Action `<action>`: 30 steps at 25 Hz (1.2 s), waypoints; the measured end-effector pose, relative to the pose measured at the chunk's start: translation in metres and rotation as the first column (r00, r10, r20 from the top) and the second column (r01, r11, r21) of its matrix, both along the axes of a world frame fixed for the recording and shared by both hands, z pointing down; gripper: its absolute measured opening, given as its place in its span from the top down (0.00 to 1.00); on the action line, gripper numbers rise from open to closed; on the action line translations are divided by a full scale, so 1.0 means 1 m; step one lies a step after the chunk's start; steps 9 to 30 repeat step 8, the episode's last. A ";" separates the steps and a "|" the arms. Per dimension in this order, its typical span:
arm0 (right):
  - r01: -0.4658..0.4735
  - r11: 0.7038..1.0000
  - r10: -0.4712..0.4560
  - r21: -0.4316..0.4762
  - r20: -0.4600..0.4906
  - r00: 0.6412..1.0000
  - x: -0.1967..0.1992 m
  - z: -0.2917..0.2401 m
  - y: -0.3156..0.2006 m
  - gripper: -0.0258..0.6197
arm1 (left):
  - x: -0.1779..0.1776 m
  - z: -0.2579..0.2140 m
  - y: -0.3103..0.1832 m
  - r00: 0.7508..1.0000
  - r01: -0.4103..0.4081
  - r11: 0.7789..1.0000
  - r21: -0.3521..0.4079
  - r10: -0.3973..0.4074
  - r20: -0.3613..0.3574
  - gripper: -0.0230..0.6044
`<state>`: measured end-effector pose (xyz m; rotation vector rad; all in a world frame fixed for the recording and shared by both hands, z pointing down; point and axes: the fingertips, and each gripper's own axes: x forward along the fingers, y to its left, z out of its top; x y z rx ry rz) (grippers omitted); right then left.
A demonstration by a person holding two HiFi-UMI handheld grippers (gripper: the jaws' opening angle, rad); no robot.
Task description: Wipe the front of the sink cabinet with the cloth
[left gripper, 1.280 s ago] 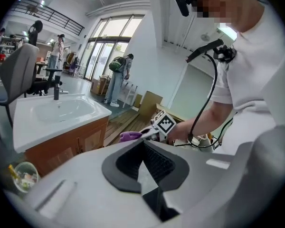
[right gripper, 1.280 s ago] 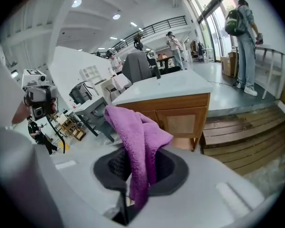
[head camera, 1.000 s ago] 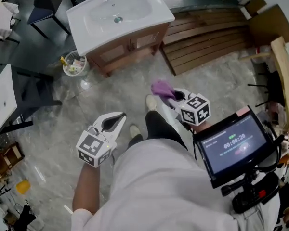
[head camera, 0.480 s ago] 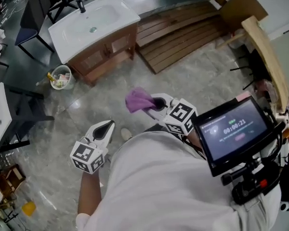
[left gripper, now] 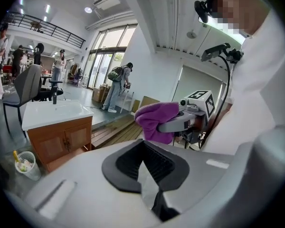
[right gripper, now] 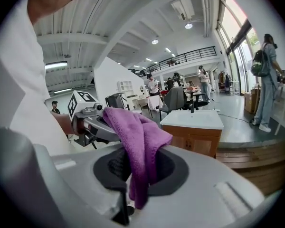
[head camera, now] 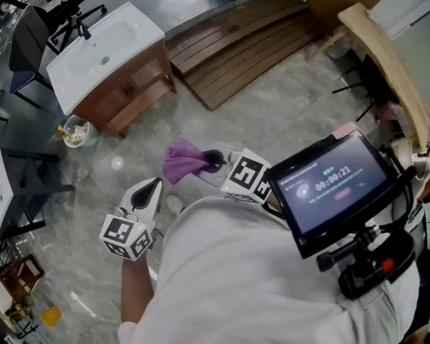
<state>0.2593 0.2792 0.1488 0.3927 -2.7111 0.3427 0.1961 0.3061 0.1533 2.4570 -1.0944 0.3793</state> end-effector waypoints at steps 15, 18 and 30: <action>0.042 0.999 -0.041 0.002 -0.007 0.999 0.098 0.003 0.000 0.87 | 0.102 -0.005 0.005 0.999 0.036 0.999 0.005 -0.037 0.008 0.96; 0.042 0.999 -0.041 0.002 -0.007 0.999 0.098 0.003 0.000 0.87 | 0.102 -0.005 0.005 0.999 0.036 0.999 0.005 -0.037 0.008 0.96; 0.042 0.999 -0.041 0.002 -0.007 0.999 0.098 0.003 0.000 0.87 | 0.102 -0.005 0.005 0.999 0.036 0.999 0.005 -0.037 0.008 0.96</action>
